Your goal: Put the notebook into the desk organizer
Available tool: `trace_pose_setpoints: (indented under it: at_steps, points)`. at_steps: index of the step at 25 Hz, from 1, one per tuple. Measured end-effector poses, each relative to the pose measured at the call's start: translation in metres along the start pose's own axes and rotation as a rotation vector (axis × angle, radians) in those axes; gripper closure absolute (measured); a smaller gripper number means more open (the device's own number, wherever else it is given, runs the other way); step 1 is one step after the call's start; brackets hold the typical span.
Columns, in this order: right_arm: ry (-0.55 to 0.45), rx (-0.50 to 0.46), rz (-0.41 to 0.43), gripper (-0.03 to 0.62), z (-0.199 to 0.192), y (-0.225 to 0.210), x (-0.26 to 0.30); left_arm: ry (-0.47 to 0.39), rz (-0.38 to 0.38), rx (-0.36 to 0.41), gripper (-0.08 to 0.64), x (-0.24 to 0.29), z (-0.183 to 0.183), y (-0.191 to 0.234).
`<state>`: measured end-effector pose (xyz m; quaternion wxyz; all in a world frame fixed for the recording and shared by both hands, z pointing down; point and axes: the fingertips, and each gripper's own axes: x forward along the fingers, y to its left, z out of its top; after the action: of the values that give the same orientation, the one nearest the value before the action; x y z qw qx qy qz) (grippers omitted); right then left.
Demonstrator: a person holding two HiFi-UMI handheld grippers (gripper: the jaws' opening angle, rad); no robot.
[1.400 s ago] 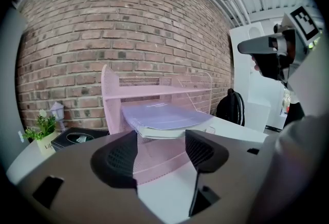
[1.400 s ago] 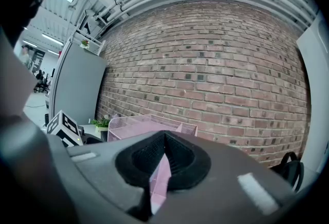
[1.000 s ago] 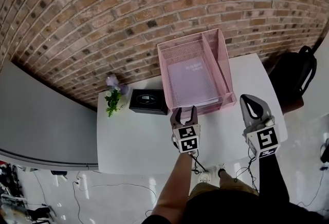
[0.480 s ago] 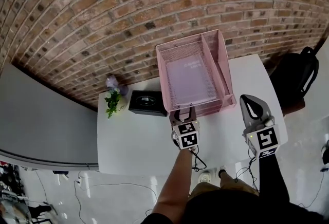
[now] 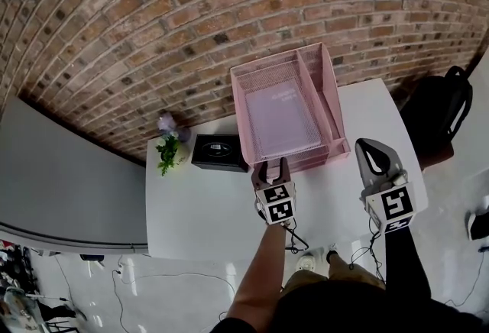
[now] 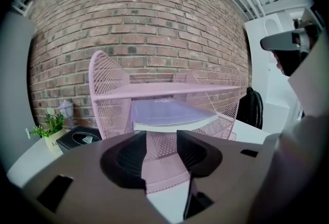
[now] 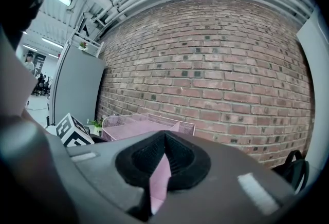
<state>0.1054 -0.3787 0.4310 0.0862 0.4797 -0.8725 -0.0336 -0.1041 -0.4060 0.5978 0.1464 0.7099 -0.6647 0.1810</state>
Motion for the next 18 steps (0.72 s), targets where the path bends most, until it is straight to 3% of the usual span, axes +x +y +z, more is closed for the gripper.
trace_pose_setpoints:
  at_steps: [18]
  points:
    - [-0.055, 0.016, -0.048, 0.592, 0.024, 0.018, -0.025, -0.039, -0.07, 0.068, 0.37, -0.047, 0.006, -0.003]
